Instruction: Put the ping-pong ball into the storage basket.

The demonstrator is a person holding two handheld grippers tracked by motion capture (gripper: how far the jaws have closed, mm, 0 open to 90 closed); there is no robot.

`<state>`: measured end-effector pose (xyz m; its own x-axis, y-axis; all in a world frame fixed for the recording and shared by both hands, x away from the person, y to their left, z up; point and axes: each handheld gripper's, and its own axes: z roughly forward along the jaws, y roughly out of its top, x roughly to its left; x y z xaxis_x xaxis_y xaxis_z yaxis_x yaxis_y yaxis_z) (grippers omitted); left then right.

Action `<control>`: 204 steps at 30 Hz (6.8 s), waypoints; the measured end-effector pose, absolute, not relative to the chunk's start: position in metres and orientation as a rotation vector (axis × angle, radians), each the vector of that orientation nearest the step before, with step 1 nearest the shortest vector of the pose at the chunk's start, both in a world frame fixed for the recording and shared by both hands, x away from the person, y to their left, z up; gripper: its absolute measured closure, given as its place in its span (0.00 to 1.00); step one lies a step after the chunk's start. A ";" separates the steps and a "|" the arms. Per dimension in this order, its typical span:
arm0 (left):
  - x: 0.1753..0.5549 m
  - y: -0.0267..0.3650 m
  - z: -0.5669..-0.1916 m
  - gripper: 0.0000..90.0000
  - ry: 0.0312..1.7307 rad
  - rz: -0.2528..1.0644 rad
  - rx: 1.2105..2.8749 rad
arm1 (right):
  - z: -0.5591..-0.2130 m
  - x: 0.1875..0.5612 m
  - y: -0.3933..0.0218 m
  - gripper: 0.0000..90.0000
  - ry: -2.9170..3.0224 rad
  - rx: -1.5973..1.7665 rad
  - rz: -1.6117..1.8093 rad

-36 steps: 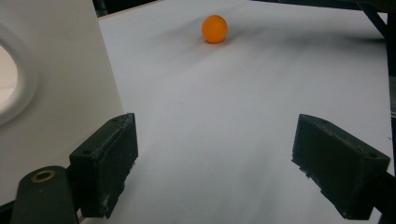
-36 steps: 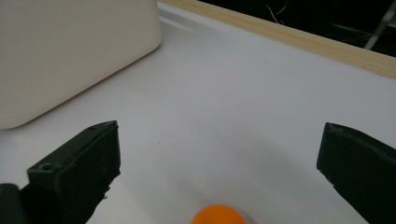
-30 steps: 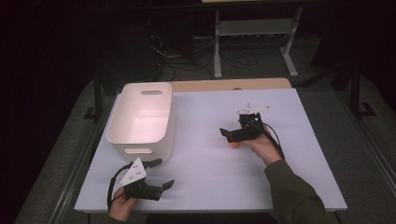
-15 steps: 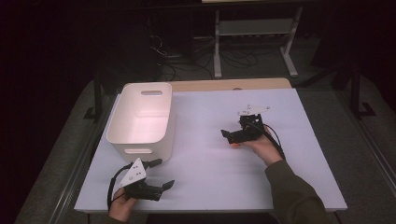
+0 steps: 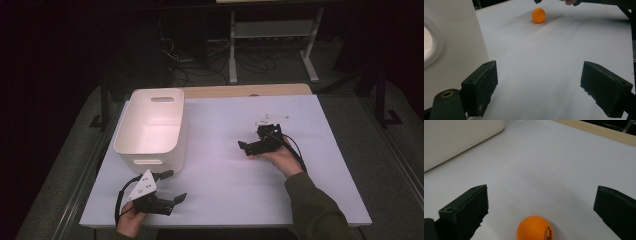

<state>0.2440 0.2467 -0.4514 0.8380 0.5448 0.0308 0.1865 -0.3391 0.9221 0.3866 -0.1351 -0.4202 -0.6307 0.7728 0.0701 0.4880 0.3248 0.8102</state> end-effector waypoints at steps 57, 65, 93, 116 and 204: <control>0.244 0.247 -0.451 0.16 0.544 0.406 1.911 | -0.453 0.383 -0.137 0.00 2.422 1.112 1.055; 0.244 0.247 -0.451 0.16 0.543 0.410 1.914 | -0.455 0.383 -0.137 0.00 2.434 1.106 1.046; 0.245 0.247 -0.451 0.16 0.551 0.402 1.915 | -0.454 0.382 -0.139 0.24 2.467 1.066 1.081; 0.245 0.247 -0.451 0.16 0.547 0.406 1.915 | -0.454 0.383 -0.140 0.51 2.466 1.046 1.072; 0.244 0.246 -0.451 0.16 0.547 0.408 1.918 | -0.437 0.368 -0.106 0.55 2.572 0.924 1.190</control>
<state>0.2441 0.2459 -0.4515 0.8372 0.5459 0.0337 0.1871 -0.3437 0.9202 0.3676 -0.1056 -0.4374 -0.7964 0.5951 0.1079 0.4673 0.4923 0.7343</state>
